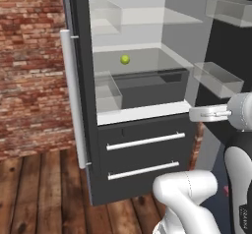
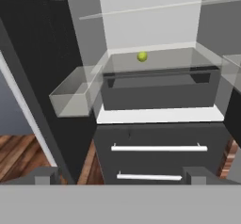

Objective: Retrieve the kiwi and pear from the fridge and place them into the bowl on the dining table.

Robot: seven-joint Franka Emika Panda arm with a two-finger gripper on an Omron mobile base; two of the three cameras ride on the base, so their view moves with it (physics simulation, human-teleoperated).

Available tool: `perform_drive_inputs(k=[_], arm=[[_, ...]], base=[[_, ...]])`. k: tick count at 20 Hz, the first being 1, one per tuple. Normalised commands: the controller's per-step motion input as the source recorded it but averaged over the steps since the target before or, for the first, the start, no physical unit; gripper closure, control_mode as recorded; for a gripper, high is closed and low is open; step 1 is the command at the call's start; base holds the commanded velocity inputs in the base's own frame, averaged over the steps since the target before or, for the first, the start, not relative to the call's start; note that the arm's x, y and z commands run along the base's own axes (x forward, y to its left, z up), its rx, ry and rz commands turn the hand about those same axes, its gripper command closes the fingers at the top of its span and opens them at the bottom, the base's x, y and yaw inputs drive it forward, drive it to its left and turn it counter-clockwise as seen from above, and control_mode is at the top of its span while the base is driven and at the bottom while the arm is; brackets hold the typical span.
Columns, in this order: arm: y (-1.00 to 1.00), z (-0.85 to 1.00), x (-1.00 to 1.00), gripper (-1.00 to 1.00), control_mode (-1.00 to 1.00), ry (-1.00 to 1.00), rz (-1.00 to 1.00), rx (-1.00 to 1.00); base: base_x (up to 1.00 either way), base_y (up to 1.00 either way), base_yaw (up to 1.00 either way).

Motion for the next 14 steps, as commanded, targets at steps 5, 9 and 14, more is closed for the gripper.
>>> perform_drive_inputs(k=[5,9,14], arm=[[0.00,0.00,0.00,-1.00,1.00,0.00,0.00,0.00],[0.00,0.00,0.00,-1.00,1.00,0.00,0.00,0.00],[0.00,0.00,0.00,-1.00,1.00,0.00,0.00,0.00]], base=[[0.50,-0.28,0.01],[0.52,-0.29,0.01],[0.49,-0.28,0.01]])
